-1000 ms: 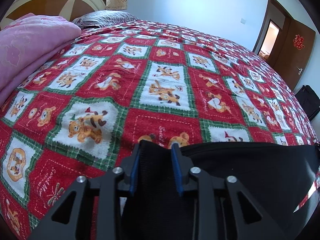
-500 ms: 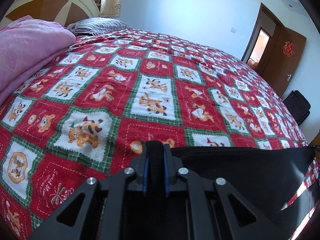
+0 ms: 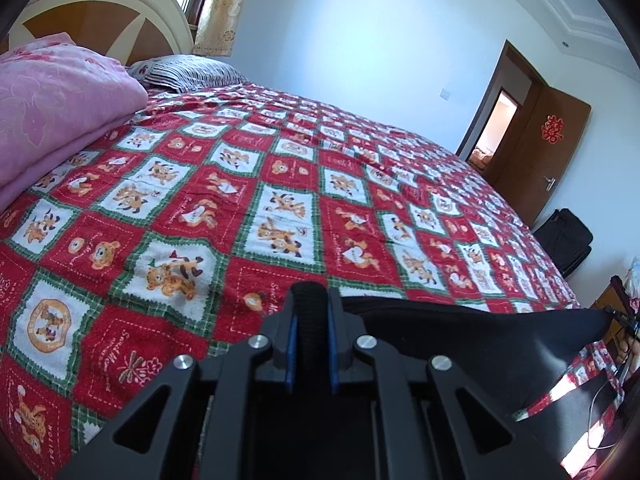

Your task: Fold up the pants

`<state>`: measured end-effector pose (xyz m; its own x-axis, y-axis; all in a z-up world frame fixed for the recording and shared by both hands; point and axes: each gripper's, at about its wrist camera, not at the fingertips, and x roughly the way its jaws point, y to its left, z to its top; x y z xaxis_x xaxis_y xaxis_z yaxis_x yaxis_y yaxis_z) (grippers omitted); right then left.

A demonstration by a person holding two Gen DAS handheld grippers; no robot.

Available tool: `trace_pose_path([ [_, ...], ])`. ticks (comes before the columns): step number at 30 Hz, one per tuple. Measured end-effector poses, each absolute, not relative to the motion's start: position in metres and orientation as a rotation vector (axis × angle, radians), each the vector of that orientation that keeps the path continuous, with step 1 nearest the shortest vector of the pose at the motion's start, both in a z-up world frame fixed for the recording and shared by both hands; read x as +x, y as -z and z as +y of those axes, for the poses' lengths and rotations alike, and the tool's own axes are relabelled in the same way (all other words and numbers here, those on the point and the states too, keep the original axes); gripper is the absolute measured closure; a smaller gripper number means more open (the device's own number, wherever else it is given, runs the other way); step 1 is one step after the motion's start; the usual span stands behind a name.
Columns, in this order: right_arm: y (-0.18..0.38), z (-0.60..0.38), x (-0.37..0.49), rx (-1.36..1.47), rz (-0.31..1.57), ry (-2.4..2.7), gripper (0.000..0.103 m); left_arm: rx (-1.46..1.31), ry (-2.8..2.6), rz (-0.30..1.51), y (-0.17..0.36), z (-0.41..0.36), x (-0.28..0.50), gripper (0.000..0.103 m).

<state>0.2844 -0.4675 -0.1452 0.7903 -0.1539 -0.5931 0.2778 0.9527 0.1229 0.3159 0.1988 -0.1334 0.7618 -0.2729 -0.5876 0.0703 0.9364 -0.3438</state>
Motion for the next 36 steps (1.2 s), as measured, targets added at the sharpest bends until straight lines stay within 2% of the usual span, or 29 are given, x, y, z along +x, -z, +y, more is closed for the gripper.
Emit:
trace_pose_path([
  [21, 0.142, -0.468, 0.158, 0.266, 0.535, 0.212, 0.099, -0.332, 0.296, 0.571, 0.12, 0.219, 0.228, 0.091],
  [36, 0.204, -0.48, 0.108, 0.307, 0.635, 0.234, 0.099, -0.336, 0.294, 0.629, 0.179, 0.23, 0.172, 0.09],
])
